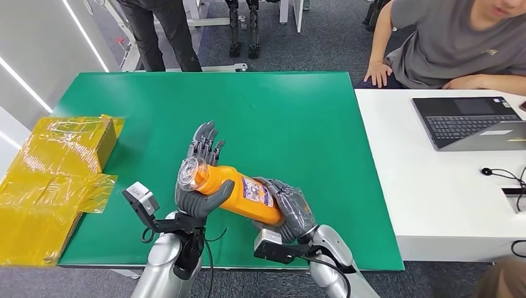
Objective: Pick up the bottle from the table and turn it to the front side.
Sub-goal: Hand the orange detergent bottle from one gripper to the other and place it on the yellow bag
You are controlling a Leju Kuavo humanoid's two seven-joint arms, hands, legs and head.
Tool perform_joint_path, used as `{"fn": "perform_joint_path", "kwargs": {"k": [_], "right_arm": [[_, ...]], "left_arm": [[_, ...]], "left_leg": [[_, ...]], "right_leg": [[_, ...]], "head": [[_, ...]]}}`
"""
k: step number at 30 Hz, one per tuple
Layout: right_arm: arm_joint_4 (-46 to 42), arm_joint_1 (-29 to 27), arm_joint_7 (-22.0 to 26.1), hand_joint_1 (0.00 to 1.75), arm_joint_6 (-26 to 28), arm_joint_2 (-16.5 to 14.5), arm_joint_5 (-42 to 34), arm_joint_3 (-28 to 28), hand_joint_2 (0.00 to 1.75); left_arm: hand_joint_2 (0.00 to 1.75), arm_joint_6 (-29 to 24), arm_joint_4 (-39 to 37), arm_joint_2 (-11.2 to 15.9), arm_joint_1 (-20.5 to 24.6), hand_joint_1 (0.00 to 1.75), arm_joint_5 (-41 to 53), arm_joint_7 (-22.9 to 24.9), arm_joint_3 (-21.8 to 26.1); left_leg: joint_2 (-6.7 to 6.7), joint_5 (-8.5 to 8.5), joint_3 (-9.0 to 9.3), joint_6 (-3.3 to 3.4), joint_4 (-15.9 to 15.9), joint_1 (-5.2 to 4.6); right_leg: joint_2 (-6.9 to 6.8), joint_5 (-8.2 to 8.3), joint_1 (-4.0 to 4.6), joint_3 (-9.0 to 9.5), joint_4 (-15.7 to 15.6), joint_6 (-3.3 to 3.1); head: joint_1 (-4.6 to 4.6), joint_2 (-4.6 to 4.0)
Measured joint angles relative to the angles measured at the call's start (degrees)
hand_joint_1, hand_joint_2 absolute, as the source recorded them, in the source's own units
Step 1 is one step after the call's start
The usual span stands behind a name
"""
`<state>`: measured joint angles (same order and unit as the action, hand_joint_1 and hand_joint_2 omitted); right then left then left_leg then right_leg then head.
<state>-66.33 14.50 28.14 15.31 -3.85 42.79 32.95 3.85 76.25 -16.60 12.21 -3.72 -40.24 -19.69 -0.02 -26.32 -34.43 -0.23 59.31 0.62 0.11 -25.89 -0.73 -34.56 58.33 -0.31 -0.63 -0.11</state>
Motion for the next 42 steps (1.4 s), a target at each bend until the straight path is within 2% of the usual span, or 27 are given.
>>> {"fn": "perform_joint_path", "kwargs": {"k": [7, 8, 11, 12, 24, 25, 28, 29, 35, 42], "right_arm": [[0.0, 0.1, 0.1, 1.75, -0.4, -0.1, 0.6, 0.0, 1.75], [0.0, 0.1, 0.1, 1.75, -0.6, -0.1, 0.8, -0.1, 1.75], [-0.1, 0.1, -0.1, 1.75, -1.3, -0.3, 1.4, -0.3, 1.75], [-0.1, 0.2, -0.2, 1.75, -1.5, -0.3, 1.6, -0.4, 1.75], [0.3, 0.9, -0.9, 1.75, -1.8, -0.8, 2.5, -1.4, 1.75], [0.3, 0.9, -1.0, 1.36, -1.7, -0.9, 2.5, -1.4, 1.75], [0.3, 0.9, -1.4, 0.05, -0.8, -1.1, 2.6, -1.4, 1.75], [0.3, 0.9, -1.5, 0.0, -0.4, -1.1, 2.7, -1.4, 1.75], [0.0, 0.1, -1.9, 0.0, 5.2, -2.0, 1.4, -1.4, 1.75], [-5.4, -3.8, -1.0, 0.0, 12.6, -3.8, -7.0, -1.8, 1.75]], "left_arm": [[1.75, 0.1, -0.1, 0.0, 0.0, 0.0, 0.0, 0.0, 0.1], [1.75, 0.1, -0.1, 0.0, 0.0, 0.06, 0.0, 0.0, 0.1], [1.75, 0.2, -0.1, 0.0, 0.0, 1.35, 0.3, 0.0, 0.3], [1.75, 0.2, -0.1, 0.0, 0.0, 1.73, 0.5, 0.0, 0.4], [1.75, 0.0, -0.1, 0.0, 0.0, 1.75, 1.3, 0.0, 0.5], [1.75, 0.0, -0.1, 0.0, 0.0, 1.75, 1.2, 0.0, 0.5], [1.75, -0.2, -0.1, -0.1, 0.0, 1.75, 1.1, 0.0, 0.5], [1.75, -0.4, -0.1, -0.1, 0.0, 1.75, 1.1, 0.0, 0.5], [1.75, -1.1, -0.1, -0.1, 0.0, 1.75, 1.2, 0.0, 0.5], [1.75, -5.2, 0.3, 0.0, 0.0, 1.75, 1.4, 0.0, 0.5]], "left_leg": [[0.0, 0.0, 0.0, 0.0, 0.0, 0.0], [0.0, 0.0, 0.0, 0.0, 0.0, 0.0], [0.0, 0.0, 0.0, 0.0, 0.0, 0.0], [0.0, 0.0, 0.0, 0.0, 0.0, 0.0], [0.0, 0.0, 0.0, 0.0, 0.0, 0.0], [0.0, 0.0, 0.0, 0.0, 0.0, 0.0], [0.0, 0.0, 0.0, 0.0, 0.0, 0.0], [0.0, 0.0, 0.0, 0.0, 0.0, 0.0], [0.0, 0.0, 0.0, 0.0, 0.0, 0.0], [-0.01, 0.0, -0.02, 0.0, 0.0, 0.0]], "right_leg": [[0.0, 0.0, 0.0, 0.0, 0.0, 0.0], [0.0, 0.0, 0.0, 0.0, 0.0, 0.0], [0.0, 0.0, 0.0, 0.0, 0.0, 0.0], [0.0, 0.0, 0.0, 0.0, 0.0, 0.0], [0.0, 0.0, 0.0, 0.0, 0.0, 0.0], [0.0, 0.0, 0.0, 0.0, 0.0, 0.0], [0.0, 0.0, 0.0, 0.0, 0.0, 0.0], [0.0, 0.0, 0.0, 0.0, 0.0, 0.0], [-0.01, 0.0, 0.0, 0.0, 0.0, 0.0], [-0.02, 0.0, 0.0, 0.0, 0.0, 0.0]], "head": [[0.0, 0.0], [0.0, 0.0], [0.0, 0.0], [0.0, 0.0], [0.0, 0.0], [0.0, 0.0], [0.0, 0.0], [0.0, 0.0], [0.01, 0.0], [0.0, 0.0]]}}
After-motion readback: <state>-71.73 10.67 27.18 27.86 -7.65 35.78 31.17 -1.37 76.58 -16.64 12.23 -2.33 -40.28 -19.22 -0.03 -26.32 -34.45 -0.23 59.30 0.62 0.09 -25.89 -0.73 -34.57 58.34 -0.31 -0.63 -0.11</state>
